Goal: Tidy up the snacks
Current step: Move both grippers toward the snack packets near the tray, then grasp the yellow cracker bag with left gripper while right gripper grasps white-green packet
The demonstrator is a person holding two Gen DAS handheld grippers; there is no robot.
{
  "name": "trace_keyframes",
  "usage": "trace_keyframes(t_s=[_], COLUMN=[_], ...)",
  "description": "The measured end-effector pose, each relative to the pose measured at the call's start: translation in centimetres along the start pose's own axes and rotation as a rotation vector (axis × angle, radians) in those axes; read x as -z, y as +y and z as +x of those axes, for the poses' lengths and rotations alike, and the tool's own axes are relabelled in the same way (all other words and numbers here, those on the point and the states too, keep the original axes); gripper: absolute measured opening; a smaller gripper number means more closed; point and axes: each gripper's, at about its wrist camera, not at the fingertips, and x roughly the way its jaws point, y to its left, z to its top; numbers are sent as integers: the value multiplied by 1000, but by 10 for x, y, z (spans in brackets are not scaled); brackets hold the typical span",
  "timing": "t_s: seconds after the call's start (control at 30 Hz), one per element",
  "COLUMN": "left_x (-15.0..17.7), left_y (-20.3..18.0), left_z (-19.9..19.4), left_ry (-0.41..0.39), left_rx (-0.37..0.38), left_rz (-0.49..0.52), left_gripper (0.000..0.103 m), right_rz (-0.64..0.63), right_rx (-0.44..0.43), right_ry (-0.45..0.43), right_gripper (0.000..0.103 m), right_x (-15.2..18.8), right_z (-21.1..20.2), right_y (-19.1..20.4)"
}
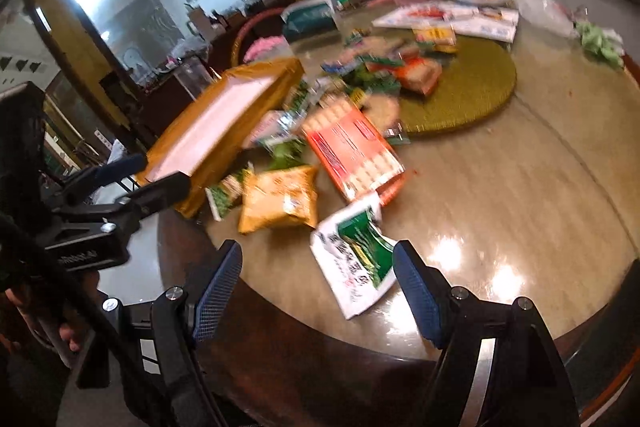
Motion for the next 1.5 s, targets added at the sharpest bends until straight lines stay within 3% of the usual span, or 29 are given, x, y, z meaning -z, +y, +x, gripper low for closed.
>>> trace_keyframes(t_s=[0.27,0.33,0.43,0.5,0.53,0.7,0.8,0.9,0.93,1.03,1.17,1.23,1.3,1.37,1.5], left_x=[-4,-4,-6,-7,-7,-6,1,8,10,10,-1,-9,-13,-12,-1], left_y=[-4,-8,-16,-24,-28,-51,-65,-68,-69,-69,-67,-67,-63,-63,-63], left_z=[27,35,44,53,57,76,87,79,73,67,69,76,93,106,99], left_ry=[35,43,67,77,87,137,206,251,272,269,188,152,205,257,327], left_rx=[3,10,21,31,40,97,116,174,229,279,169,189,275,273,390], left_rz=[48,67,118,171,194,325,387,386,367,328,346,357,343,329,282], left_gripper=[93,93,93,93,93,93,93,93,93,93,93,93,93,92,92], right_rz=[5,-17,-68,-129,-142,-87,-41,-23,-20,4,0,3,9,9,18], right_rx=[32,37,62,79,91,124,161,227,239,233,250,259,262,270,274], right_ry=[23,30,76,71,80,81,66,42,37,29,28,27,24,20,17], right_gripper=[76,68,47,23,17,15,15,15,15,15,15,15,15,15,15], right_x=[-14,-15,-6,5,9,17,15,13,13,11,9,9,9,11,12], right_z=[27,34,44,40,38,22,16,13,13,14,15,16,16,15,14], right_y=[-19,-18,-16,-12,-12,-27,-36,-38,-38,-41,-39,-38,-38,-38,-38])
